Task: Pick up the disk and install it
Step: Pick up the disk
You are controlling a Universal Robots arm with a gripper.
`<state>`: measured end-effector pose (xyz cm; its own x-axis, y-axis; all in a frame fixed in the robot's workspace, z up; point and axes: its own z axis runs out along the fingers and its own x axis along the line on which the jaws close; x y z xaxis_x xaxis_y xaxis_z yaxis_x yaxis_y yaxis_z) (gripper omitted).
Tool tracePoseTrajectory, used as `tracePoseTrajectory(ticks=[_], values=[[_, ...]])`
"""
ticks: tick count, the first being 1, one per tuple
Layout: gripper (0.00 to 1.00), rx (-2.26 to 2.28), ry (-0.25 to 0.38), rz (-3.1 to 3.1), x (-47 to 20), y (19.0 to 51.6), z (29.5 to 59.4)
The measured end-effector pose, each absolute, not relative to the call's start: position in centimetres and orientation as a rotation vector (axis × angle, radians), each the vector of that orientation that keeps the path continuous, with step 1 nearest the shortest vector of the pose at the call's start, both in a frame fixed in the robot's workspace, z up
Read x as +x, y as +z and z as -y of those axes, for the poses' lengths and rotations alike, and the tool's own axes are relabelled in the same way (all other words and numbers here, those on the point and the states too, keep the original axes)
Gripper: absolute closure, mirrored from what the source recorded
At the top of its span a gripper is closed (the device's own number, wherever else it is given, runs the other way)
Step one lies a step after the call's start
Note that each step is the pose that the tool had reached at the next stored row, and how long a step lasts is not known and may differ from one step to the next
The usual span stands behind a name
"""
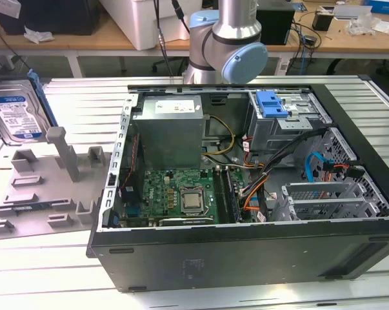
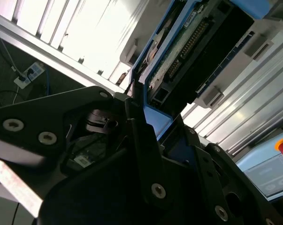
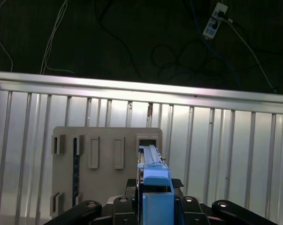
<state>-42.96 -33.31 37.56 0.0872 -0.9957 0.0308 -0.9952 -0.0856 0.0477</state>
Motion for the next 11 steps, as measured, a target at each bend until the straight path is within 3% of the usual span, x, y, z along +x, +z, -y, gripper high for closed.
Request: tracePoseTrajectory(ticks=[11], values=[[0.63,2.274,-0.015,2.085,-43.0,39.0,33.3]])
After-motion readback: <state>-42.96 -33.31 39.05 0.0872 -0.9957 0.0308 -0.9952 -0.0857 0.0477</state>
